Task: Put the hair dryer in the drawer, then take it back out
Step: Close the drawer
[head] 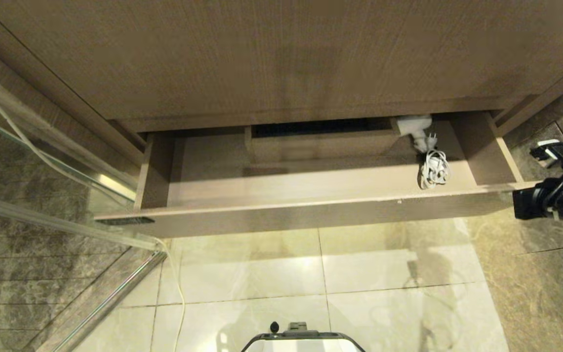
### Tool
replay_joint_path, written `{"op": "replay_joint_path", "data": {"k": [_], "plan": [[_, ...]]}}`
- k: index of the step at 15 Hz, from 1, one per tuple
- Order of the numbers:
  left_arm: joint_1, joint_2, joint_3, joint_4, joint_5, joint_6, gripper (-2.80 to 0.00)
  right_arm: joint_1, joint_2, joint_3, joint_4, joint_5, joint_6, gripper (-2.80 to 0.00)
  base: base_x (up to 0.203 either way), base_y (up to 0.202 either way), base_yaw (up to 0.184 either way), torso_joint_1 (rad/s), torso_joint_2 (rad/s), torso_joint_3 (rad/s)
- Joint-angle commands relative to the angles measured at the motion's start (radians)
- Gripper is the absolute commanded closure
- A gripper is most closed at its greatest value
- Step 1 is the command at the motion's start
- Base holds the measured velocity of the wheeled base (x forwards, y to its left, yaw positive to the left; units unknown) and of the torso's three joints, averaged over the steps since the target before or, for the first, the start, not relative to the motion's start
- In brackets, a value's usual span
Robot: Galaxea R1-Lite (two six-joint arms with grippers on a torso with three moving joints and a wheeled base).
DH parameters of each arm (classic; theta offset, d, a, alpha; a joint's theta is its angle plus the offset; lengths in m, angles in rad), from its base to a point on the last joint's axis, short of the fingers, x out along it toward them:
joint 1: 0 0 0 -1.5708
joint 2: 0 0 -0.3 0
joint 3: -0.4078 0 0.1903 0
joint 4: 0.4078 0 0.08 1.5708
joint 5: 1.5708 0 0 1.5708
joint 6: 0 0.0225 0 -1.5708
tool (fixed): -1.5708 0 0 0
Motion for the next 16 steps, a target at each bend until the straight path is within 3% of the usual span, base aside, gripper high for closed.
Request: {"op": "replay_joint_path", "data": {"k": [1, 6, 11, 16], "plan": [[0.000, 0.000, 0.000, 0.000, 0.000, 0.000, 0.00, 0.014, 0.036, -0.050, -0.039, -0.004, 0.026, 0.00, 0.000, 0.000, 0.000, 0.000, 0.00, 0.000], [0.000, 0.000, 0.002, 0.000, 0.000, 0.000, 0.00, 0.009, -0.081, 0.039, -0.031, -0.009, 0.031, 0.00, 0.000, 0.000, 0.000, 0.000, 0.00, 0.000], [0.000, 0.000, 0.001, 0.000, 0.000, 0.000, 0.00, 0.013, -0.340, 0.218, -0.016, -0.008, 0.031, 0.00, 0.000, 0.000, 0.000, 0.000, 0.00, 0.000], [0.000, 0.000, 0.000, 0.000, 0.000, 0.000, 0.00, 0.016, -0.679, 0.346, 0.147, -0.007, 0.044, 0.00, 0.000, 0.000, 0.000, 0.000, 0.00, 0.000]]}}
